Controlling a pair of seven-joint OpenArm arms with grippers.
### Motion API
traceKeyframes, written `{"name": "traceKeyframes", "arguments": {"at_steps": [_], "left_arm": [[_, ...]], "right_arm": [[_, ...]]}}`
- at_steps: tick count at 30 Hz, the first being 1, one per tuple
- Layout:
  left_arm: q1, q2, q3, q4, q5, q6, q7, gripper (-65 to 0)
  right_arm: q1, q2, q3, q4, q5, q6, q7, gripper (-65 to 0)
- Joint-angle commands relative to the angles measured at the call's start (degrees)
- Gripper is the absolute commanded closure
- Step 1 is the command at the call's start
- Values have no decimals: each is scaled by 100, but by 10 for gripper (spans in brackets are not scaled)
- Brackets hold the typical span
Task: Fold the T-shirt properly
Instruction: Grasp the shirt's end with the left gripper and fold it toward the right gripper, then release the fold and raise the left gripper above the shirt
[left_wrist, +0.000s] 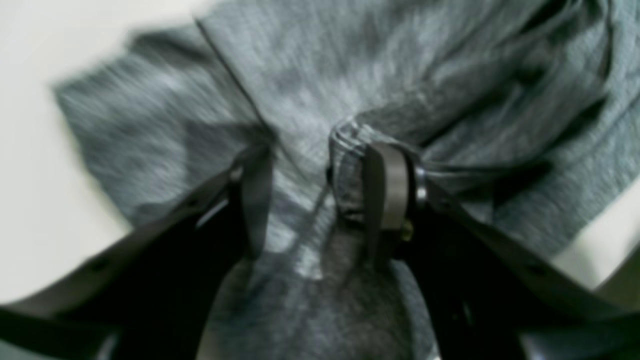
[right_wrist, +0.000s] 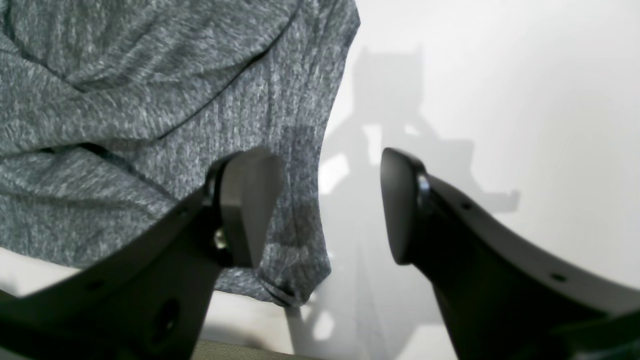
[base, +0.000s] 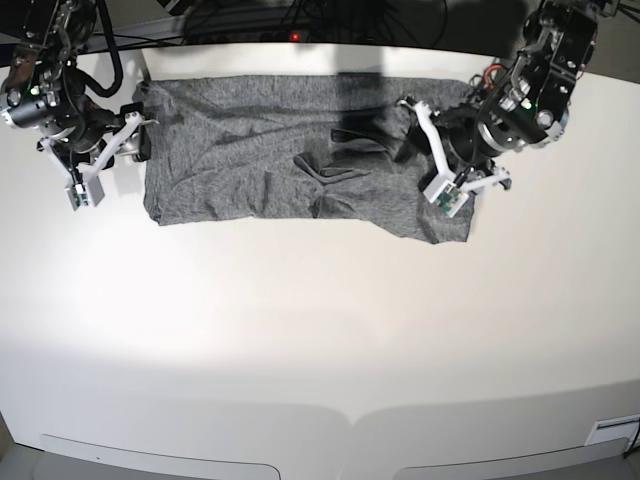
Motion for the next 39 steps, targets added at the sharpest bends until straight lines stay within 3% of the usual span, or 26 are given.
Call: {"name": "traceKeyframes", "arguments": {"at_steps": [1,4,9,10,17,23,30,39], "left_arm": [[-66,-28,-7,85,-262,-107,-146,-291],[-103,-28,-9,92,-573,-195,-151,-239],[-116,-26,-7,92,-625,-343,-146,-9],[-111,-26,-7,92,-632,-343,-146,0],[-50,-28,-7,173,-1126,-343,-101,0],[533,-28,-7,1088,-1207,-345,-116,0],[1513,9,-4,1528,-1176,-546,-911,0],[1858,706,-2,1528,-1008,-584,-1222,0]], "right_arm": [[33,79,37,107,50,37,92,-356],[33,79,37,107,50,37,94,-356],[33,79,37,107,48,37,92,-356],[33,79,37,107,48,39,94,-356],[33,79,37,107,48,39,96,-356],[33,79,37,107,50,39,151,-356],[33,79,37,107,50,39,153,-356],[35,81,37,107,374,39,179,-356]]}}
